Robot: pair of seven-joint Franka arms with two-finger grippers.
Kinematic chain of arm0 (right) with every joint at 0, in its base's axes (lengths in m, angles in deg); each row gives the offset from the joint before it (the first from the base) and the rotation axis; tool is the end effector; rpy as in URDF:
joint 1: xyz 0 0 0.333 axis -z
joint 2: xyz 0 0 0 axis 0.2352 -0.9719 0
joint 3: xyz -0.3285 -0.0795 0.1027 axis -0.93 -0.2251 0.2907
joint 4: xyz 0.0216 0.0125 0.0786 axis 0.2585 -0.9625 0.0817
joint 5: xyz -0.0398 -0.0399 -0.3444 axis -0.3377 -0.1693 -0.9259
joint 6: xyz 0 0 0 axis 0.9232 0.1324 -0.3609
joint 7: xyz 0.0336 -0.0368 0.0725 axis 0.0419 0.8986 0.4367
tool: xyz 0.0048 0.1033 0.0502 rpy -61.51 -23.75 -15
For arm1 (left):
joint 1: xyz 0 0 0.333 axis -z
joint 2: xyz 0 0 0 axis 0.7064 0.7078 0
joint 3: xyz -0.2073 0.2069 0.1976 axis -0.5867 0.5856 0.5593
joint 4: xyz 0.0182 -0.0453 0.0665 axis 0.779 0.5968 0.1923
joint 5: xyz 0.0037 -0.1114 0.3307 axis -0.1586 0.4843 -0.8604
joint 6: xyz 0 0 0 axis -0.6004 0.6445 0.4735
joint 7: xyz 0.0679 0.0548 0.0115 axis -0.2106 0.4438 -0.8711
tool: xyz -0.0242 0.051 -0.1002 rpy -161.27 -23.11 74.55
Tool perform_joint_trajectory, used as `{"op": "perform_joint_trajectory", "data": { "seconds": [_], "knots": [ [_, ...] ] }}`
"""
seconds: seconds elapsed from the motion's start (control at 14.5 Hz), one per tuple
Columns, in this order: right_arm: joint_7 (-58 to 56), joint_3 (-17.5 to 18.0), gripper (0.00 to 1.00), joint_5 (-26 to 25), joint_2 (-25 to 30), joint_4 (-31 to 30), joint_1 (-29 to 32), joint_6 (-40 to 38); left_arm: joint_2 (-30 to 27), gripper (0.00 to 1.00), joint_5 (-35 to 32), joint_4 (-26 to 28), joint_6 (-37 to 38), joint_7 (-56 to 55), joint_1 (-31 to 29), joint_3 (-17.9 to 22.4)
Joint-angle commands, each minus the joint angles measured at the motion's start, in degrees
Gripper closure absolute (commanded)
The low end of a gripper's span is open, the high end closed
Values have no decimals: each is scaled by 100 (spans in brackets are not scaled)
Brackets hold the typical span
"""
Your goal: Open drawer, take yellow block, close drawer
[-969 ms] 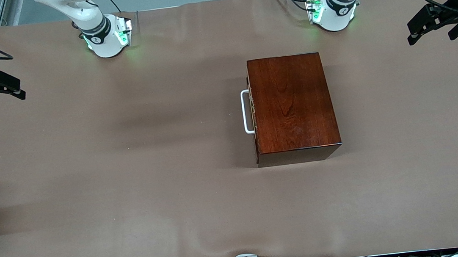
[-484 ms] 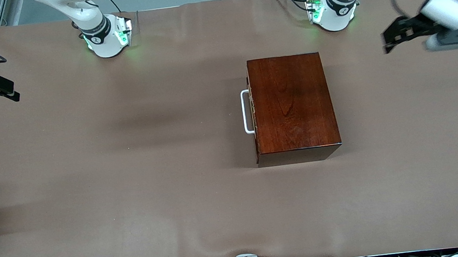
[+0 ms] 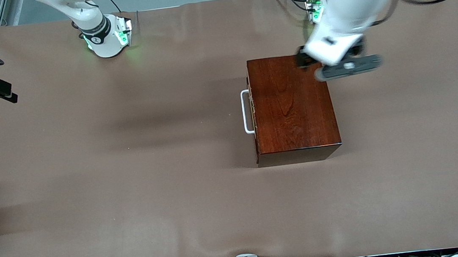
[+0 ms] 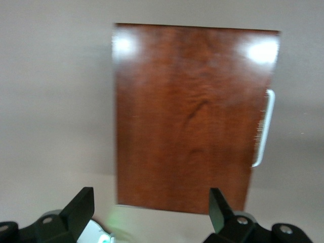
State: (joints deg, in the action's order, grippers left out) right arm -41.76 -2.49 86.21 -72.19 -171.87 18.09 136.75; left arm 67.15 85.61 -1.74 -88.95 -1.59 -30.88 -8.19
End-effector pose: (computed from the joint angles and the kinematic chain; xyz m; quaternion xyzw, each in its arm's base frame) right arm 0.4880 -0.0154 0.6740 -0.9993 -0.0002 0.0362 0.0087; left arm 0.4727 -0.3007 0.6059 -0.9973 -0.0322 0.0529 0.0386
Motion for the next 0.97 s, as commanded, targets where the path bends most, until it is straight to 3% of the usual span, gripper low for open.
{"op": "perform_joint_trajectory", "data": {
  "seconds": [0.0,0.21,0.35,0.48,0.76,0.9],
  "knots": [
    [-29,93,0,33,6,33,44,20,939,0,-424,-930,14,-613,735,43],
    [-29,93,0,33,6,24,70,-15,1423,0,-468,-1002,-662,-923,1237,69],
    [-29,93,0,33,6,24,87,-6,1731,0,-844,-1028,-935,-1098,1719,261],
    [-29,93,0,33,6,24,96,20,2125,0,-969,-1150,-1173,-1432,2352,708],
    [-29,93,0,33,6,33,44,20,2602,0,-961,-1336,-1419,-1583,3750,2070],
    [-29,101,0,33,6,33,52,20,2812,0,-969,-1318,-1420,-1583,3910,2222]
  ]
}}
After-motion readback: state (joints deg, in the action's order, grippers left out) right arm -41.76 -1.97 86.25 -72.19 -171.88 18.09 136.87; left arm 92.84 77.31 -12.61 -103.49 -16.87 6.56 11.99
